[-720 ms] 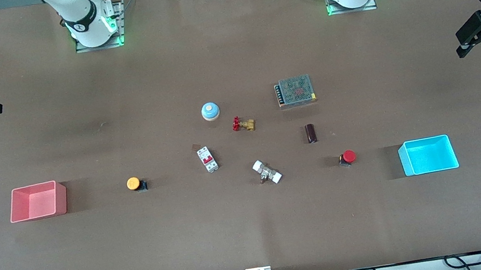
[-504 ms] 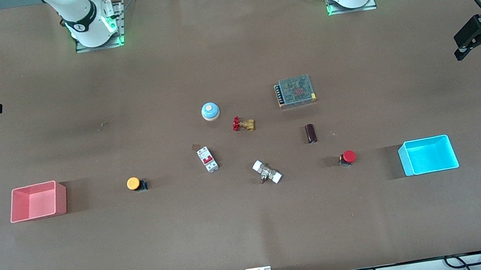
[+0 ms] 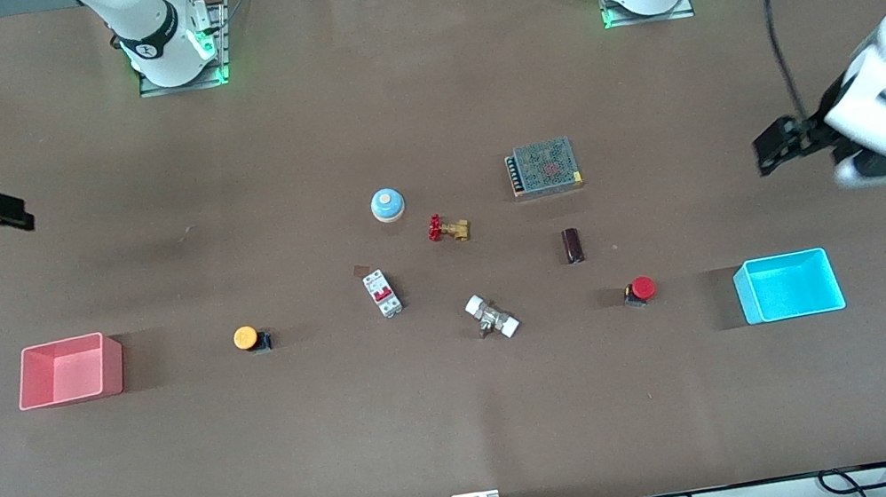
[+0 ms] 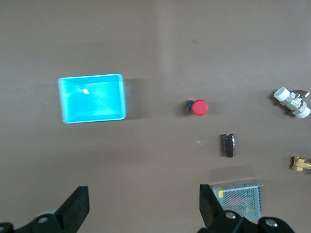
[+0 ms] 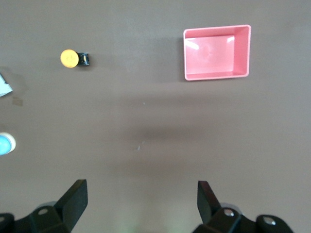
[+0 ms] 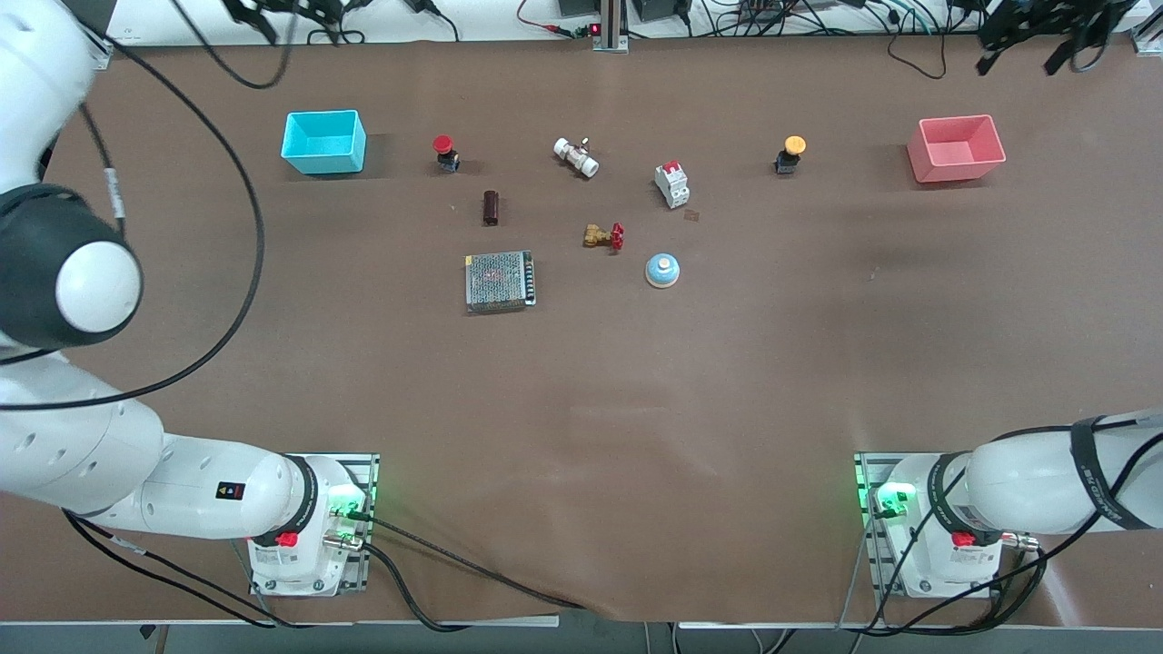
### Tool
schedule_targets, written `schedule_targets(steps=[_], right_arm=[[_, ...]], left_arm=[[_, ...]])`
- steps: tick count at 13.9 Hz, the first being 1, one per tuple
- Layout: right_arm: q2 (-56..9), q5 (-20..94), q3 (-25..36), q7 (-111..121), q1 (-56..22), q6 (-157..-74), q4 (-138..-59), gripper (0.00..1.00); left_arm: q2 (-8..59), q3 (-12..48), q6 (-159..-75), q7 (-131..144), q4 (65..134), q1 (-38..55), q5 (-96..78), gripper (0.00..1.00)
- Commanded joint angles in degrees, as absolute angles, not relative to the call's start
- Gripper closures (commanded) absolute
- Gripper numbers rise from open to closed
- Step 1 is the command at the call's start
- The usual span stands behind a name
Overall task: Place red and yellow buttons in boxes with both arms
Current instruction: 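Reach the right gripper to the yellow button while the left gripper reaches the red button, then lower and close both grippers on the yellow and red buttons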
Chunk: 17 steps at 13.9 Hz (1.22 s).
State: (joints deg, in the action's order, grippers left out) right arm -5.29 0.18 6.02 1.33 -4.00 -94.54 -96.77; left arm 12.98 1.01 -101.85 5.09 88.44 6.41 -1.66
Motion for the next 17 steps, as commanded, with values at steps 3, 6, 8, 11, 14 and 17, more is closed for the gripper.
schedule_targets(steps=[3, 6, 8, 11, 14, 17], right_arm=[[-16.8, -0.1, 5.4, 1.2, -8.5, -106.5, -96.2, 0.00], [-22.7, 1.9, 5.3, 1.1, -11.2, -114.3, -96.1, 0.00], [-25.6, 6.3, 5.3, 1.1, -12.5, -117.6, -96.0, 0.00], [-28.5, 5.6, 5.4, 1.3, -15.8, -121.3, -96.0, 0.00], [-31.7, 5.2, 5.4, 1.2, -16.6, -123.5, -95.2, 0.00], [-33.6, 5.3, 5.4, 1.2, -16.7, -125.1, -94.9, 0.00]], left_arm=[[21.3, 0.8, -106.5, 5.9, 86.9, 9.0, -4.6, 0.00], [26.5, 0.7, -112.5, 9.4, 87.3, 11.8, -4.6, 0.00], [30.3, 0.7, -117.8, 12.1, 87.4, 12.7, -4.5, 0.00], [34.8, 0.7, -123.6, 13.9, 87.5, 13.8, -4.5, 0.00], [37.7, 0.7, -125.7, 13.9, 87.5, 13.7, -4.5, 0.00], [39.3, 0.7, -126.0, 14.4, 87.5, 13.8, -4.6, 0.00]])
